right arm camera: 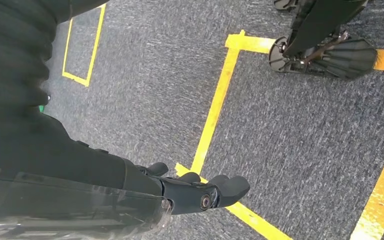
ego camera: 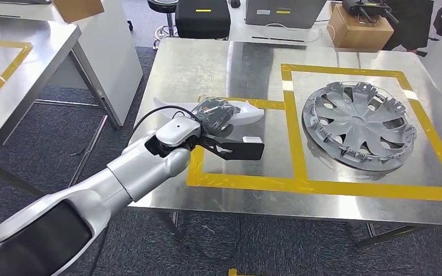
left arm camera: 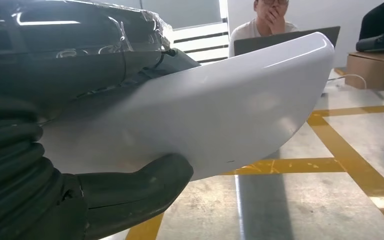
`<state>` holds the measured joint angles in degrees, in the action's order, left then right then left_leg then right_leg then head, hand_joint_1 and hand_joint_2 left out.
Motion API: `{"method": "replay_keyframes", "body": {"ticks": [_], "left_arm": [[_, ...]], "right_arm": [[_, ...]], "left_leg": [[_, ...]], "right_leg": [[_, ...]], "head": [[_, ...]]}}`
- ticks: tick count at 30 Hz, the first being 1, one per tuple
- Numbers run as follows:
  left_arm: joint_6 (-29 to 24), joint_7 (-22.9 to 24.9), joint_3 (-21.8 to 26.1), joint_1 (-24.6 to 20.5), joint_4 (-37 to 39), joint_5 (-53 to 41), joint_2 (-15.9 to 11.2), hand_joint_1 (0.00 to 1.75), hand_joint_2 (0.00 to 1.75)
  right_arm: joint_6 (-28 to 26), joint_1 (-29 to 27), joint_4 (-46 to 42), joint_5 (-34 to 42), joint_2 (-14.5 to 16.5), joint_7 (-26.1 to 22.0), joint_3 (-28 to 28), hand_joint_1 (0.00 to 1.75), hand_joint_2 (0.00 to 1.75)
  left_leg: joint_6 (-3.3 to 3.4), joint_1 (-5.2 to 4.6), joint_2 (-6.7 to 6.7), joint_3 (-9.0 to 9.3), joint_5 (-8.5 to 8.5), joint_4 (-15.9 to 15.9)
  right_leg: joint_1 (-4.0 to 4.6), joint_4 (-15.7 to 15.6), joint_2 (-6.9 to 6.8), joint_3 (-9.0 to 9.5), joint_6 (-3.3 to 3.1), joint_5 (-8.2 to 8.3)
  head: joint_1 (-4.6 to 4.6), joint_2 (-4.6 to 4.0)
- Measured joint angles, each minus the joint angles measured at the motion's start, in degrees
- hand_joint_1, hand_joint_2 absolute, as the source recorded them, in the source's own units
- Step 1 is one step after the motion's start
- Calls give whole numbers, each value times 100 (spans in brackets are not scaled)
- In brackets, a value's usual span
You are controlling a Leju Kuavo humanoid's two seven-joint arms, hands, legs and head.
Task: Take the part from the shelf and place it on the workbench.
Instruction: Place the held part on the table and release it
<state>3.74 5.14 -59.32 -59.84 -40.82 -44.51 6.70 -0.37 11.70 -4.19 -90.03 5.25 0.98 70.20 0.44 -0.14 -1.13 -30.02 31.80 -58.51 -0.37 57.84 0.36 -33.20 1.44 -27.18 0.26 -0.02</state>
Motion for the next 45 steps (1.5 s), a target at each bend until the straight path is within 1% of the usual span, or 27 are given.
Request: {"method": "replay_keyframes", "body": {"ticks": [4, 10, 18, 25, 30, 37, 45], "left_arm": [[-15, -9, -79, -39, 99, 10, 94, 175, 175], [-15, -36, -182, -66, 222, 25, 163, 175, 175], [0, -327, -302, -55, 420, 180, 214, 175, 175], [14, -412, -341, -19, 461, 248, 237, 175, 175], [55, -842, -478, 164, 575, 519, 297, 175, 175], [10, -974, -615, 198, 676, 617, 415, 175, 175], [-8, -996, -758, 199, 771, 638, 481, 175, 175]], "right_arm": [[1, -18, -1, 0, 0, 0, -42, 0, 175], [2, -41, -1, 0, 0, 0, -85, 0, 175], [1, -85, -1, 0, 3, 4, -90, 0, 175], [1, -97, 0, 0, 5, 4, -90, 0, 175], [2, -182, 2, 0, 7, 6, -102, 0, 175], [4, -174, 1, 0, 7, 5, -180, 0, 175], [4, -175, 1, 0, 7, 5, -222, 0, 175]], "left_leg": [[0, 1, 12, 0, 0, 0], [0, 2, 40, 1, 0, 1], [3, 2, 78, 4, 2, 2], [6, 1, 81, 5, 5, 2], [10, 1, 84, 5, 7, 2], [12, 1, 84, 5, 8, 2], [12, 1, 89, 6, 8, 2]], "right_leg": [[0, 0, 1, 0, 0, 0], [0, 1, 11, 0, 0, 0], [0, 1, 26, -2, 2, 2], [0, 1, 28, -2, 2, 2], [0, 1, 30, -3, 2, 2], [0, 0, 31, -2, 5, 3], [0, 1, 32, -2, 5, 4]], "head": [[0, 0], [0, 0], [0, 0], [0, 0], [0, 0], [0, 0], [0, 0]]}}
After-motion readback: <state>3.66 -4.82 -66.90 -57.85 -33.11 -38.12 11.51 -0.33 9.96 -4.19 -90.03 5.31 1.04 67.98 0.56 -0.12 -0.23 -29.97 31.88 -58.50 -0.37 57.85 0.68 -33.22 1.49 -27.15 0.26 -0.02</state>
